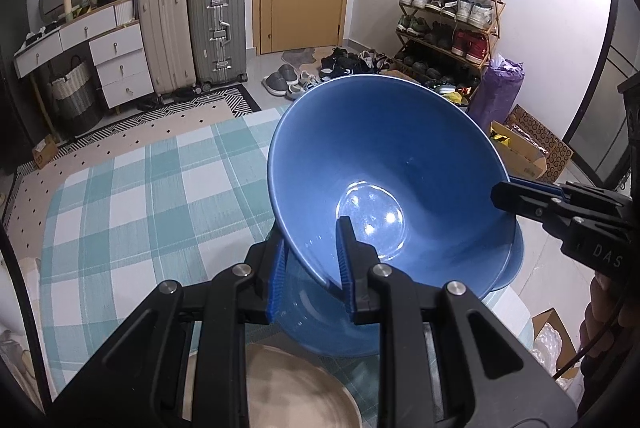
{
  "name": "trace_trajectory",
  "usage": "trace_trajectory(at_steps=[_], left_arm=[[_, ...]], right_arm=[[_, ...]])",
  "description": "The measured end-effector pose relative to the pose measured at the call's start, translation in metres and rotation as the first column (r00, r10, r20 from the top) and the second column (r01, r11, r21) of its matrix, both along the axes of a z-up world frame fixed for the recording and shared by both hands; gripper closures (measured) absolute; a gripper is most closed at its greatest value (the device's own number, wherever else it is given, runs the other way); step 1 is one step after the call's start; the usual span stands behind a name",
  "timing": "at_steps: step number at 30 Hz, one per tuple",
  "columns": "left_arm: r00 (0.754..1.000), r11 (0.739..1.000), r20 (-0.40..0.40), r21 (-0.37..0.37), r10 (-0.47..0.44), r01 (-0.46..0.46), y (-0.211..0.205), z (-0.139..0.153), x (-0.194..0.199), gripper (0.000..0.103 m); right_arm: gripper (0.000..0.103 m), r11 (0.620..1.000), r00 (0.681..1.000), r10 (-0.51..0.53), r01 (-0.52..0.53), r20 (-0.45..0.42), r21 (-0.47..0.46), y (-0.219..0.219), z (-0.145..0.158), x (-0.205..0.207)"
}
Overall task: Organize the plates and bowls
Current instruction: 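Lower the bowl into the other blue bowl and open both tools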
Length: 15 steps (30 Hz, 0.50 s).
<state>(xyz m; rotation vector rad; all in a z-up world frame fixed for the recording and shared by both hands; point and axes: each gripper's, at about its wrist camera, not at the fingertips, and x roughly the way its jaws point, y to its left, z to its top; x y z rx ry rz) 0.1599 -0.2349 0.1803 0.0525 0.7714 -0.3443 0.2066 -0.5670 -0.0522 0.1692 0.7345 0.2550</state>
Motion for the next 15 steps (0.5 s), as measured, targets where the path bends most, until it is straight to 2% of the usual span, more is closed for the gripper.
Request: trace_trajectory(at_steps=[15], left_arm=[[0.999, 1.0, -0.04, 0.006, 0.004, -0.004, 0.013, -0.043, 0.01, 0.084]], right_arm=[[0.085, 1.0, 0.999, 0.02, -0.02, -0.049, 0.003, 0.007, -0.026, 0.006]])
